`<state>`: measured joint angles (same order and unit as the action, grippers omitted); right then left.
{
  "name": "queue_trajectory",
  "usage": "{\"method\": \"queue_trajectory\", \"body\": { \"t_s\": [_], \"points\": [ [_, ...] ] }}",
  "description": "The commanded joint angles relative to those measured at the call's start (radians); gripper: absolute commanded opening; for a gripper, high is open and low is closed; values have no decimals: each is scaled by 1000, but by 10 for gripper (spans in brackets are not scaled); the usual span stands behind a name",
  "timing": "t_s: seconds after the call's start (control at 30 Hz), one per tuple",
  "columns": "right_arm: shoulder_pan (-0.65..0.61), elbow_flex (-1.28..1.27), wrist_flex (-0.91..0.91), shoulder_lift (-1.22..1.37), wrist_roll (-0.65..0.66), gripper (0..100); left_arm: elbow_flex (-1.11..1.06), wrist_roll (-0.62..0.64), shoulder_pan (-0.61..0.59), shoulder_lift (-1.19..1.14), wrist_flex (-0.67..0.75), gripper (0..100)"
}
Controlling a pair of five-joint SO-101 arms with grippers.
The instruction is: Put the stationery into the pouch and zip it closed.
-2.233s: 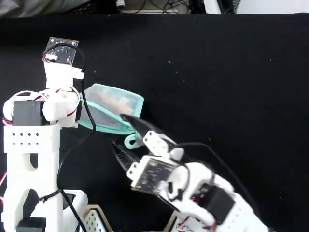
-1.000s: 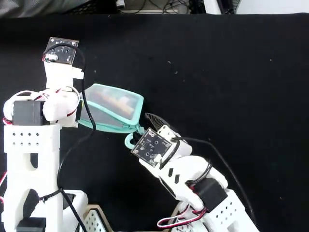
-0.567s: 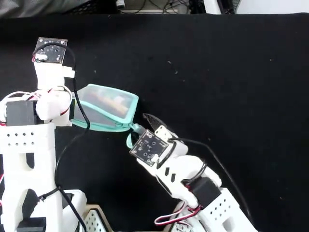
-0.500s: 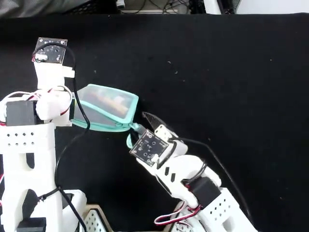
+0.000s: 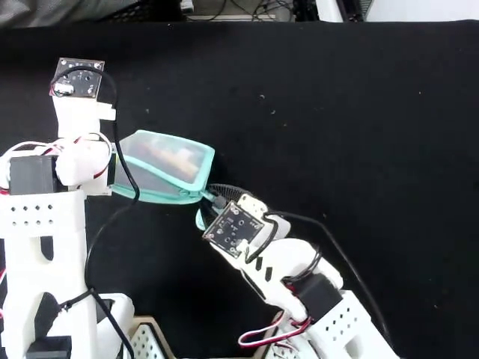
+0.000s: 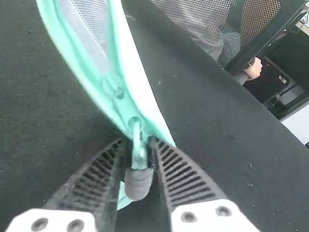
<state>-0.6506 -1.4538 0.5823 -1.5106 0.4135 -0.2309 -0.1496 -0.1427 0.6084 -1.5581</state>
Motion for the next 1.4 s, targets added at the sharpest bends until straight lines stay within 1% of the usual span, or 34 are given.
{"method": "queue_trajectory", "body": {
  "t_s": [0.0,0.13,0.27,0.4,0.57,0.77,0.87,1.0,1.03,1.2,1.27,1.37],
  "points": [
    [9,8,-14,1,0,11,16,-6,-16,6,8,30],
    [14,31,0,-8,0,12,16,-6,-16,6,8,30],
    [57,171,129,-8,0,12,16,-6,-16,5,9,30],
    [58,291,219,-7,2,12,16,-6,-15,5,12,30],
    [58,286,190,1,2,12,16,-5,-15,8,9,30],
    [58,229,86,1,-8,12,16,-5,-15,12,8,30],
    [58,248,95,-7,-8,12,16,-5,-15,9,9,30],
    [46,346,157,1,-8,12,25,2,-13,14,14,30],
    [41,364,153,1,-8,12,45,9,-13,14,8,30],
    [40,407,77,54,-8,12,150,140,-13,14,6,32],
    [40,447,69,124,-3,12,177,172,-13,14,6,70],
    [35,547,61,243,-2,12,199,203,-15,14,12,178]
  ]
}}
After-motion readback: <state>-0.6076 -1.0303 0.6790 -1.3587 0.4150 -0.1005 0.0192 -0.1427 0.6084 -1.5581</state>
